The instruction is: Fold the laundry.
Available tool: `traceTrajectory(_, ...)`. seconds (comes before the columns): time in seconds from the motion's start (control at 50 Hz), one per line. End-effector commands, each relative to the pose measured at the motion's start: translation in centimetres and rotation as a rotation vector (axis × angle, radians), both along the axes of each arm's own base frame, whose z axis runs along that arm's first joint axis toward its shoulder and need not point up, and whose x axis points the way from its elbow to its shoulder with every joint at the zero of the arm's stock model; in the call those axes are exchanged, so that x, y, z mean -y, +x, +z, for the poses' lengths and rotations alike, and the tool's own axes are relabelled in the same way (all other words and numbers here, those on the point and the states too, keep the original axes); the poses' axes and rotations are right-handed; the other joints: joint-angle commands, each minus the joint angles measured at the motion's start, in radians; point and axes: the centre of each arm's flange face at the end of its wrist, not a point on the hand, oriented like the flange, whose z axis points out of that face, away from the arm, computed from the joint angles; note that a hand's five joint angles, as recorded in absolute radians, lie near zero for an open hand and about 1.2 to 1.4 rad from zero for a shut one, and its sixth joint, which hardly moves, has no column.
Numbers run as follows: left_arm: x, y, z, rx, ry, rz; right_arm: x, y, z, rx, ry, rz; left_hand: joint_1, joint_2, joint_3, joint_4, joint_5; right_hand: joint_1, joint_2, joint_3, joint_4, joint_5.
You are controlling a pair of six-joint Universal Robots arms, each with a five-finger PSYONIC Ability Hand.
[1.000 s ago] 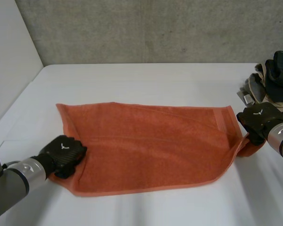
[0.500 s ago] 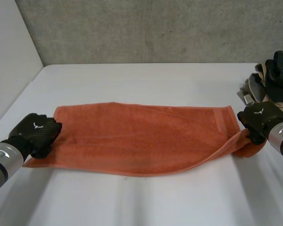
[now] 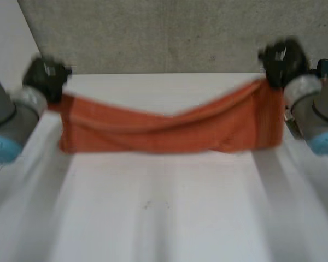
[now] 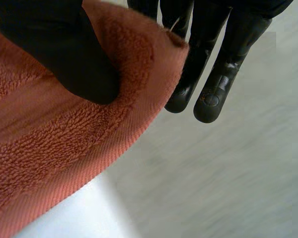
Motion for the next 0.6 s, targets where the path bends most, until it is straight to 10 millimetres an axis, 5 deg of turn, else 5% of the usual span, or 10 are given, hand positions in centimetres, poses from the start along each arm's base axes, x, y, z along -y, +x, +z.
traceTrajectory(0.02,2.4,0.2,12.3,-0.317,-0.420,0.020,0.9,0.2,10.2,0.258,-0.477,0.058,0.270,0.200,0.206,0.198,0.242,0.405,0.227,0.209,0.204,0.224)
traceTrajectory(0.12,1.7,0.5,12.4,-0.342,-0.411,0.034,0.4,0.0,10.8,0.294,-0.457,0.075,0.270,0.200,0.206,0.198,0.242,0.405,0.227,0.209,0.204,0.224)
traceTrajectory(0.22,0.4,1.1,8.7,-0.311,-0.291,0.054,-0.3,-0.4,6.9,0.260,-0.287,0.062,0.270,0.200,0.206,0.198,0.242,0.405,0.227,0.209,0.204,0.224)
traceTrajectory(0.3,-1.3,3.3,3.5,-0.269,-0.123,0.097,-1.5,-0.8,3.2,0.227,-0.140,0.052,0.270,0.200,0.206,0.198,0.242,0.405,0.227,0.209,0.204,0.224)
traceTrajectory(0.46,-2.9,3.3,-6.9,-0.212,0.157,0.046,-4.2,-0.6,-6.2,0.113,0.185,0.098,0.270,0.200,0.206,0.198,0.242,0.405,0.227,0.209,0.204,0.224)
traceTrajectory(0.52,-3.1,3.5,-9.2,-0.187,0.227,0.057,-5.2,-0.9,-9.0,0.054,0.298,0.078,0.270,0.200,0.206,0.198,0.242,0.405,0.227,0.209,0.204,0.224)
traceTrajectory(0.6,-4.7,4.4,-10.9,-0.114,0.328,0.086,-6.9,-2.0,-9.7,-0.024,0.455,0.050,0.270,0.200,0.206,0.198,0.242,0.405,0.227,0.209,0.204,0.224)
